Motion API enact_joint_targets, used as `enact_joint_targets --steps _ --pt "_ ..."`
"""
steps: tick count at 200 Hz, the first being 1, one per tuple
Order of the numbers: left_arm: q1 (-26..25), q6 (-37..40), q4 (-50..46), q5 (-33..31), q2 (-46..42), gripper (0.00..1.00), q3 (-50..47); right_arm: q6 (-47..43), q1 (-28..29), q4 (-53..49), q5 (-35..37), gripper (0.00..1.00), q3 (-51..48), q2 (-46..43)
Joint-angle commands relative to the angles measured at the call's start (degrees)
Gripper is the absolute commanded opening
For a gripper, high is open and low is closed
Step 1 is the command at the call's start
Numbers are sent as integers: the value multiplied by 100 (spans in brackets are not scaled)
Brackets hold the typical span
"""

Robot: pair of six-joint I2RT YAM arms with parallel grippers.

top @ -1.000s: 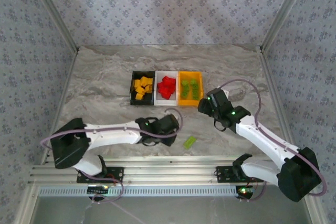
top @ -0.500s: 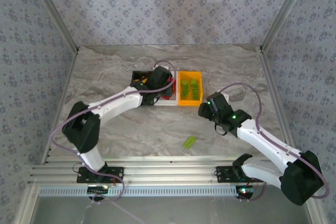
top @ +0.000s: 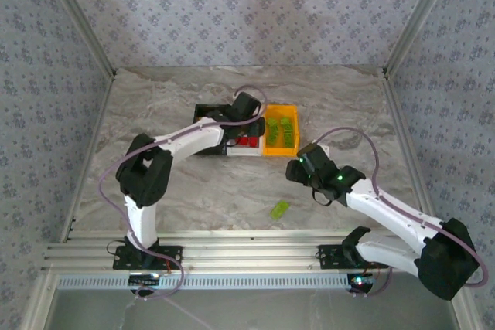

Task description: Sort the legos into containers by color

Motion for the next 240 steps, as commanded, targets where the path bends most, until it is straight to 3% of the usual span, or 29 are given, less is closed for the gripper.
enact_joint_targets --steps 1,25,31,35,90,132,197,240 --pt "-90 -146 309 149 -1070 76 -341 673 349 11 176 78 -191 -61" --pt "-333 -211 580 79 -2060 87 -1038 1419 805 -47 474 78 -224 121" --pt "-410 -254 627 40 -2291 98 -1256 1598 919 -80 524 78 -215 206" --pt "-441 -290 662 30 -2424 99 -1426 1704 988 -93 553 78 -210 266" --pt "-874 -989 818 -347 -4291 99 -3810 2427 1723 -209 695 77 -34 1156" --pt "-1075 -1475 926 -508 -5448 100 -5057 2909 2146 -503 831 77 349 1961" --pt "-1102 -1604 684 -759 -6200 99 -5475 3638 2402 -1236 794 76 849 2711" --pt "-1102 -1615 794 -776 -6300 100 -5600 3440 2392 -1700 408 70 1082 2964"
